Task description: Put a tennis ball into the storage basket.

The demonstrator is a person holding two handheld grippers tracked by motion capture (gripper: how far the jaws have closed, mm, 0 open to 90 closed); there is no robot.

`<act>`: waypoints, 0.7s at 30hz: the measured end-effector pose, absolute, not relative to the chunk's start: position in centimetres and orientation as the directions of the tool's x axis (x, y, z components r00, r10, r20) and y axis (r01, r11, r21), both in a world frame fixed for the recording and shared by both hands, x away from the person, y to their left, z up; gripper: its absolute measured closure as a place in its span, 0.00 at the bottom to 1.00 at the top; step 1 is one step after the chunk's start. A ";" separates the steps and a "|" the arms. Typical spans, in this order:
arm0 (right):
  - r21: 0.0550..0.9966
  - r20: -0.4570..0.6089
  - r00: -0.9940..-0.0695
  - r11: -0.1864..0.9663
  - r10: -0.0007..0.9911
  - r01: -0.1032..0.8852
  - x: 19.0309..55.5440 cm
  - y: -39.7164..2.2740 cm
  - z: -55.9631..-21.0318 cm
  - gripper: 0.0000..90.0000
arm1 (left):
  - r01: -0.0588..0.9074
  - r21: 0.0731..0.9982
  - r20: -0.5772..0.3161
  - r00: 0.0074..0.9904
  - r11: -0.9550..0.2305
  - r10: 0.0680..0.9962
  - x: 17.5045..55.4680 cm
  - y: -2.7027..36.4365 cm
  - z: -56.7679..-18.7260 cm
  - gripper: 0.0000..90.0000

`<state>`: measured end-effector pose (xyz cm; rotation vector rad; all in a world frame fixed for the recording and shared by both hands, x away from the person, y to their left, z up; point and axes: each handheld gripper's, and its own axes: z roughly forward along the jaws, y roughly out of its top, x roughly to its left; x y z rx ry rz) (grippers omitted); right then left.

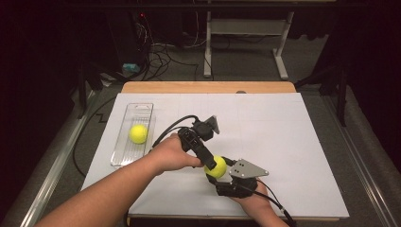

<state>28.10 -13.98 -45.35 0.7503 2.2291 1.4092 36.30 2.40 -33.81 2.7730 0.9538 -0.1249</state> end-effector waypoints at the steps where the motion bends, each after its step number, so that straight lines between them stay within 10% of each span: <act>1: 0.911 -0.049 -0.767 0.342 0.640 0.228 27.9 -13.7 -45.4 0.30 | 0.614 0.164 -0.147 0.789 -0.772 0.597 36.3 2.2 -33.9 0.01; 21: 0.923 -0.051 -0.781 0.329 0.622 0.202 27.7 -13.2 -44.9 0.30 | 0.584 0.131 -0.237 0.803 -0.801 0.546 36.0 0.4 -36.2 0.18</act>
